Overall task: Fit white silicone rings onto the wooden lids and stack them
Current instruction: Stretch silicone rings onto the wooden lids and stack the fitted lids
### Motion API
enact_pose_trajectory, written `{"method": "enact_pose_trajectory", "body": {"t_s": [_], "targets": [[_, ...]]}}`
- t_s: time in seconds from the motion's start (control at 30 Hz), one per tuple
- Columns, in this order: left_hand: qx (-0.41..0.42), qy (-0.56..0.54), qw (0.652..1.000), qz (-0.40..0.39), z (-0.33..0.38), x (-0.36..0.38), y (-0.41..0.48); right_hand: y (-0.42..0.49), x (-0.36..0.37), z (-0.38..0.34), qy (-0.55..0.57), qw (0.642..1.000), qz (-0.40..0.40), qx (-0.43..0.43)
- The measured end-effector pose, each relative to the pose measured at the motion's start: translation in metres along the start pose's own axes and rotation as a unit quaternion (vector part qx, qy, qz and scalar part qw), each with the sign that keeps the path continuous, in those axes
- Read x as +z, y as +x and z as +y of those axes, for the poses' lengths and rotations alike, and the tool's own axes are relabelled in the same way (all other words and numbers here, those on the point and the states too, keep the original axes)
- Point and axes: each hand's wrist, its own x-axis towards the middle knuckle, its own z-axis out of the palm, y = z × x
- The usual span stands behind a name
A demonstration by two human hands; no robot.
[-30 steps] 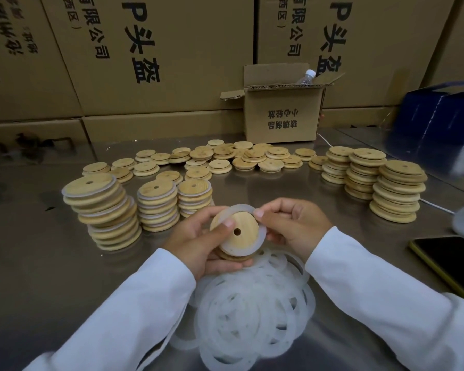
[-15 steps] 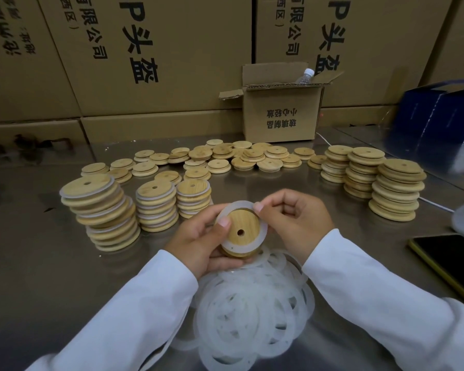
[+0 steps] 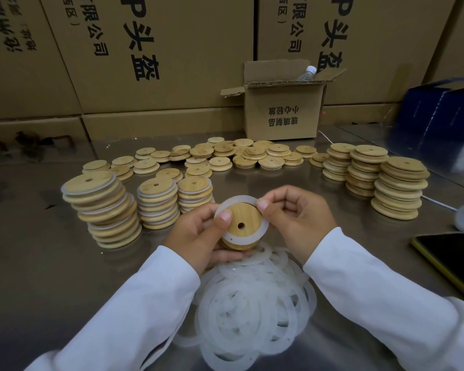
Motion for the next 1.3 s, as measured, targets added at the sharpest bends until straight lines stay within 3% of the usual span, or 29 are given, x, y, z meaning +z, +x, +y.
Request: {"method": "enact_pose_trajectory", "body": {"t_s": [0.33,0.73,0.9,1.1,1.3], "targets": [[0.028,0.024,0.999,0.038,-0.002,-0.001,0.001,-0.002,0.001,-0.003,0.028,0.997,-0.021,0.064],[0.054,-0.084,0.995,0.02,0.0,-0.004,0.004,-0.007,0.004,-0.013,0.038,0.999,-0.032,0.022],[0.086,-0.031,0.995,0.028,-0.002,0.0,0.003,-0.011,0.006,-0.01,0.066,0.997,0.008,0.024],[0.052,-0.122,0.989,0.06,-0.002,-0.001,0.005,-0.015,0.012,-0.001,0.054,0.996,0.049,0.042],[0.035,-0.046,0.997,0.048,-0.005,0.0,0.004,-0.01,0.008,0.0,0.069,0.99,0.076,0.093]]}}
